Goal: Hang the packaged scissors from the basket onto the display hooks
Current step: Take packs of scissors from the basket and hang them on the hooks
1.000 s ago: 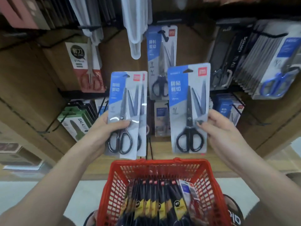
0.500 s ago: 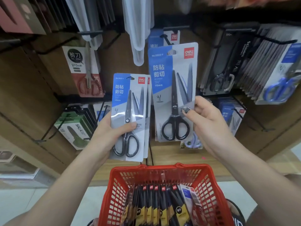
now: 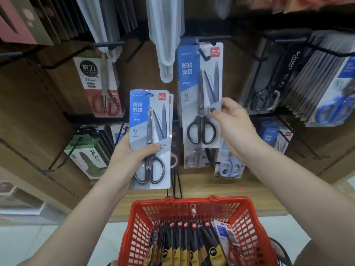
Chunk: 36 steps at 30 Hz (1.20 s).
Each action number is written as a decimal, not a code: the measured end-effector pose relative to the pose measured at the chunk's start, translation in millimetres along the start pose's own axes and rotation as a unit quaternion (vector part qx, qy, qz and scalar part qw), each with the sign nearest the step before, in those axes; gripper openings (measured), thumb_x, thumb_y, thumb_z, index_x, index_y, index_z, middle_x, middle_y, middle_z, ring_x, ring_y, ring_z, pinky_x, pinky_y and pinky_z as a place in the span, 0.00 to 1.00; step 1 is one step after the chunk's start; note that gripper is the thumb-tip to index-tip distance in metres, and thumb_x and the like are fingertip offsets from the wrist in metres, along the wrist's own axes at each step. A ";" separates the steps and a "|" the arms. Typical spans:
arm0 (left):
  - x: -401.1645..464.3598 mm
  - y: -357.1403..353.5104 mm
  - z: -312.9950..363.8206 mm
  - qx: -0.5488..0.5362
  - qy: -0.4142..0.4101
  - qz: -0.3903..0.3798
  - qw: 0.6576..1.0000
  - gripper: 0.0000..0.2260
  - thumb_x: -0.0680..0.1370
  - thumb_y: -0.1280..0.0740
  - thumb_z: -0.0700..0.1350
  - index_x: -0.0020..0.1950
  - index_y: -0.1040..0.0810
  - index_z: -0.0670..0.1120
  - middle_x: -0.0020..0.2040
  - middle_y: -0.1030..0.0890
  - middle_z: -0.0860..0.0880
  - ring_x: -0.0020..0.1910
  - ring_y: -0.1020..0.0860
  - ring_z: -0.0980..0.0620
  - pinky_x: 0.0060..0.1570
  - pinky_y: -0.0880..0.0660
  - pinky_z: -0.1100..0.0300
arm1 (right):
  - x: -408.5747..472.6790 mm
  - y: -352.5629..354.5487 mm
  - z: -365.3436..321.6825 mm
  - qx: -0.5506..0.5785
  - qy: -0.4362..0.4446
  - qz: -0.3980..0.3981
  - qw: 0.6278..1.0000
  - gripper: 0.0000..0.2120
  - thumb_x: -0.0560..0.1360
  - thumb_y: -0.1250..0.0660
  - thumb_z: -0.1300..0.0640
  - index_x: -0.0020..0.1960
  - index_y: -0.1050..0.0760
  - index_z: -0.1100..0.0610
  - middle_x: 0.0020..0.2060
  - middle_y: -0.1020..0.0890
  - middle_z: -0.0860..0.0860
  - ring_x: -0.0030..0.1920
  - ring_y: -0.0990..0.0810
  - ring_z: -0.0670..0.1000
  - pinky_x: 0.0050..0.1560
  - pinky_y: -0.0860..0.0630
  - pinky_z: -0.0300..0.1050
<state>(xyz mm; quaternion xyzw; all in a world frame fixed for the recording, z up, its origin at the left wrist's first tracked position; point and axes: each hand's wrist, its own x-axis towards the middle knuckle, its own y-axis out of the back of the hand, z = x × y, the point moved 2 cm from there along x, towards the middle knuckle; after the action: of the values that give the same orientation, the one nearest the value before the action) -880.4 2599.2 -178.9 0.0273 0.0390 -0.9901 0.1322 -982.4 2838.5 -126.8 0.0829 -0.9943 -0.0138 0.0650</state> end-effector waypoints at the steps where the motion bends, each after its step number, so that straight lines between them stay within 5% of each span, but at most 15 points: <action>1: 0.1 -1.1 -0.4 -0.002 0.002 0.000 1.000 0.23 0.71 0.20 0.44 0.65 0.18 0.54 0.59 0.12 0.49 0.56 0.13 0.46 0.62 0.20 0.45 | 10.0 -2.3 -0.7 0.000 -0.009 0.011 1.000 0.10 0.82 0.37 0.66 0.52 0.20 0.53 0.43 0.12 0.48 0.48 0.14 0.48 0.49 0.18 0.39; 4: 0.2 -8.2 -0.4 -0.007 0.012 0.004 1.000 0.21 0.75 0.22 0.40 0.67 0.19 0.50 0.59 0.12 0.48 0.58 0.13 0.45 0.65 0.21 0.42 | 40.0 -7.0 0.4 -0.039 -0.028 0.057 0.997 0.06 0.81 0.35 0.64 0.50 0.22 0.54 0.41 0.16 0.49 0.46 0.17 0.51 0.43 0.20 0.37; 6: -0.6 -15.2 1.2 -0.010 0.018 0.001 1.000 0.20 0.77 0.23 0.39 0.68 0.20 0.48 0.60 0.12 0.47 0.59 0.14 0.44 0.66 0.21 0.41 | 54.1 -8.3 1.1 -0.081 -0.047 0.083 0.992 0.04 0.81 0.33 0.62 0.54 0.23 0.55 0.45 0.18 0.50 0.51 0.18 0.54 0.52 0.19 0.47; 10: -2.2 -24.2 4.5 -0.012 0.027 -0.003 1.000 0.20 0.77 0.24 0.38 0.69 0.20 0.46 0.60 0.13 0.45 0.60 0.14 0.42 0.67 0.22 0.40 | 49.3 -5.1 -1.0 -0.206 -0.054 0.119 0.970 0.16 0.79 0.29 0.53 0.63 0.28 0.57 0.49 0.22 0.49 0.56 0.21 0.54 0.51 0.29 0.42; 13: -2.3 -25.7 6.4 -0.005 0.026 0.004 1.000 0.20 0.77 0.24 0.38 0.68 0.20 0.47 0.59 0.12 0.46 0.58 0.13 0.43 0.65 0.20 0.41 | 18.7 -9.7 -5.3 -0.231 0.036 0.119 0.965 0.15 0.80 0.31 0.53 0.63 0.30 0.54 0.58 0.24 0.52 0.55 0.23 0.49 0.51 0.30 0.38; 16: -2.6 -28.2 8.0 0.008 0.014 0.006 1.000 0.21 0.75 0.22 0.38 0.67 0.20 0.48 0.58 0.12 0.48 0.56 0.13 0.45 0.63 0.19 0.42 | -12.7 -30.1 -2.6 -0.162 0.004 0.035 0.986 0.10 0.78 0.29 0.46 0.53 0.28 0.48 0.47 0.20 0.46 0.43 0.21 0.38 0.41 0.27 0.34; 19: -6.1 -32.5 6.0 0.013 0.007 -0.006 1.000 0.25 0.71 0.19 0.40 0.66 0.20 0.48 0.57 0.12 0.46 0.56 0.13 0.43 0.60 0.18 0.44 | -31.0 -49.7 8.4 -0.128 -0.070 -0.044 0.988 0.15 0.75 0.26 0.41 0.49 0.26 0.51 0.41 0.18 0.47 0.40 0.19 0.46 0.41 0.22 0.46; 23: -11.4 -36.6 2.5 -0.011 0.018 -0.034 0.999 0.24 0.71 0.21 0.45 0.66 0.19 0.48 0.58 0.12 0.45 0.58 0.13 0.42 0.58 0.16 0.49 | -39.4 -51.8 16.4 -0.037 -0.053 -0.057 0.996 0.16 0.78 0.26 0.57 0.36 0.31 0.53 0.31 0.26 0.51 0.35 0.28 0.50 0.39 0.30 0.46; 27: -7.6 -35.6 1.9 -0.023 0.060 0.004 0.998 0.21 0.80 0.33 0.60 0.67 0.18 0.49 0.60 0.13 0.45 0.61 0.15 0.43 0.68 0.23 0.40 | -46.7 -43.7 15.7 0.014 -0.055 -0.063 0.996 0.06 0.81 0.29 0.58 0.45 0.18 0.57 0.44 0.15 0.65 0.47 0.16 0.68 0.54 0.20 0.66; 31: -3.4 -31.2 -1.6 0.012 0.051 0.056 0.997 0.18 0.86 0.42 0.59 0.65 0.17 0.52 0.60 0.13 0.49 0.62 0.15 0.48 0.71 0.25 0.41 | -54.6 -30.7 19.2 0.046 -0.068 -0.034 0.996 0.07 0.83 0.33 0.60 0.57 0.19 0.63 0.55 0.20 0.73 0.58 0.22 0.76 0.61 0.27 0.77; 34: -3.0 -24.6 0.3 0.032 0.021 0.084 0.996 0.19 0.85 0.41 0.57 0.64 0.17 0.48 0.58 0.12 0.47 0.61 0.15 0.46 0.71 0.26 0.39 | -61.7 -16.7 22.6 0.068 -0.054 -0.027 0.996 0.07 0.84 0.34 0.60 0.58 0.19 0.61 0.52 0.15 0.65 0.55 0.16 0.67 0.60 0.20 0.66; 36: -2.9 -20.5 3.8 0.041 0.008 0.088 0.995 0.20 0.85 0.42 0.58 0.64 0.17 0.48 0.59 0.13 0.46 0.61 0.16 0.44 0.71 0.26 0.38 | -67.6 -6.4 22.7 0.077 -0.028 -0.036 0.996 0.07 0.84 0.34 0.60 0.58 0.18 0.57 0.50 0.12 0.57 0.45 0.13 0.51 0.43 0.17 0.43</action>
<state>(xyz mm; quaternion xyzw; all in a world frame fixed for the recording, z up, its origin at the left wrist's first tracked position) -883.1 2619.3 -173.5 0.0437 -0.0034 -0.9751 0.2174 -918.2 2843.8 -158.1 0.1226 -0.9903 0.0581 0.0301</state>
